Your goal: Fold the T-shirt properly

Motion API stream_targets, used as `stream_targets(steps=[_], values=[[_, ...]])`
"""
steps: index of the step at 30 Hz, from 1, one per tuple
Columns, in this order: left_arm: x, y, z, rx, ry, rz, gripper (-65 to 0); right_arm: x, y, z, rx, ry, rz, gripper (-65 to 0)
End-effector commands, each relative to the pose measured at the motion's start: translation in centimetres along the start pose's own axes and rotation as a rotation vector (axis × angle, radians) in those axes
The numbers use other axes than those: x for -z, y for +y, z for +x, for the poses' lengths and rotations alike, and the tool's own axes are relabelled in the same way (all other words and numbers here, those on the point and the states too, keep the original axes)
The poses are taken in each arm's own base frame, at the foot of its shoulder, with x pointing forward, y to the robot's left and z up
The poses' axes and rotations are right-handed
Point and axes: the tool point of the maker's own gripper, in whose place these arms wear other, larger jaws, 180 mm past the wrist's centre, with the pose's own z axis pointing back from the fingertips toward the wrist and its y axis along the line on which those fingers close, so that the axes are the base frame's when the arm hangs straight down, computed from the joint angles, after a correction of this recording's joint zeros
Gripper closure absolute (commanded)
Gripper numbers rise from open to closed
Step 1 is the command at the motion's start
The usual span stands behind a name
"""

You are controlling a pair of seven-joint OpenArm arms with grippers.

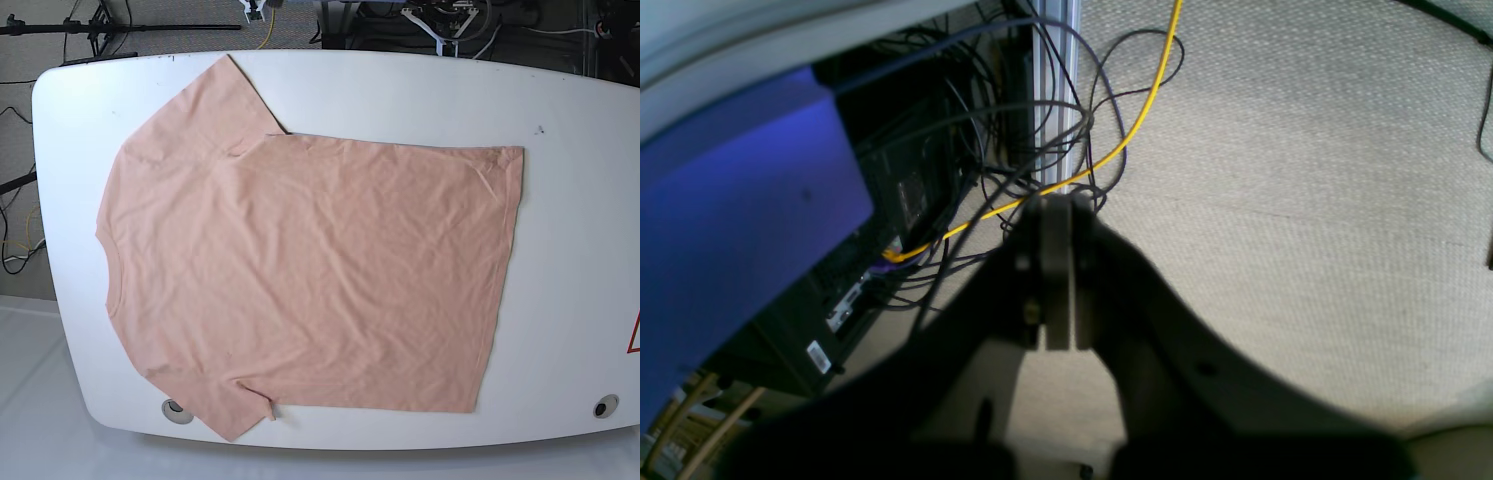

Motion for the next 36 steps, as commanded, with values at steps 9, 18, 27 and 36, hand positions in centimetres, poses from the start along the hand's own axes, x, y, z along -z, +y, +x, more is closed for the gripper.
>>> stream_targets(steps=[9, 18, 27, 36], values=[[-0.18, 0.39, -0.23, -0.003, -0.011, 0.013, -0.4, -0.06, -0.25, 0.53, -0.006, -0.029, 0.001, 0.0], [-0.20, 0.32, -0.01, -0.005, -0.025, 0.009, 0.0, -0.06, -0.10, 0.73, -0.007, -0.041, 0.006, 0.0], [-0.33, 0.59, -0.38, -0.006, -0.021, 0.015, 0.0, -0.10, -0.28, 0.49, 0.000, -0.041, 0.000, 0.0], [-0.58, 0.99, -0.82, -0.010, -0.026, 0.022, 0.0, -0.15, -0.62, 0.52, -0.002, -0.044, -0.007, 0.0]])
